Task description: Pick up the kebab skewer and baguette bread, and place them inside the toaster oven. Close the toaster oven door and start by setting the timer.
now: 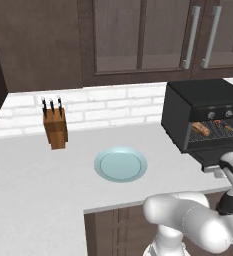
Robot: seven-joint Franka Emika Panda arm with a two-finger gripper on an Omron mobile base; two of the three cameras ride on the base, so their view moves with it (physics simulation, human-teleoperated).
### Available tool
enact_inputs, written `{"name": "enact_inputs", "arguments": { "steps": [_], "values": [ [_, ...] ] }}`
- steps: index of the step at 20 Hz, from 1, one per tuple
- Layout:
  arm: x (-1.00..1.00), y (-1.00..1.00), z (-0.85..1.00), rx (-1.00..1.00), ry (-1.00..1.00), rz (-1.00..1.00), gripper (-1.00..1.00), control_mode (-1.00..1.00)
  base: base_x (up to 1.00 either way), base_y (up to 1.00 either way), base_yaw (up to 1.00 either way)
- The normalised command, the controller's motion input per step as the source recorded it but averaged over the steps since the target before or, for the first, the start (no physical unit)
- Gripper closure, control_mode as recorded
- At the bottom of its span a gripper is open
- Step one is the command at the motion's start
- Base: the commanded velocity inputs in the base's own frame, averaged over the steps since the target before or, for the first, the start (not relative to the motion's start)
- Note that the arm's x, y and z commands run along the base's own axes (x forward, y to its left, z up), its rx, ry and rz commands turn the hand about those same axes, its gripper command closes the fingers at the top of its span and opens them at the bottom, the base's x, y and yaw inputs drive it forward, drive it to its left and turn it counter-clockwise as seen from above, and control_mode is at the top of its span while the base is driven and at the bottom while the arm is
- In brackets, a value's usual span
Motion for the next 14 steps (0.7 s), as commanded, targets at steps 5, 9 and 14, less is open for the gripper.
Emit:
{"name": "enact_inputs", "arguments": {
  "steps": [5, 9, 14],
  "values": [
    [0.57, 0.03, 0.85, 0.06, 0.00, 0.00, -1.00, -1.00, 0.00, 0.00, 0.00],
    [0.60, 0.20, 0.83, 0.07, 0.00, 0.00, -1.00, -1.00, 0.00, 0.00, 0.00],
    [0.71, 0.23, 0.64, 0.07, 0.00, 0.00, -1.00, -1.00, 0.00, 0.00, 0.00]
  ]
}}
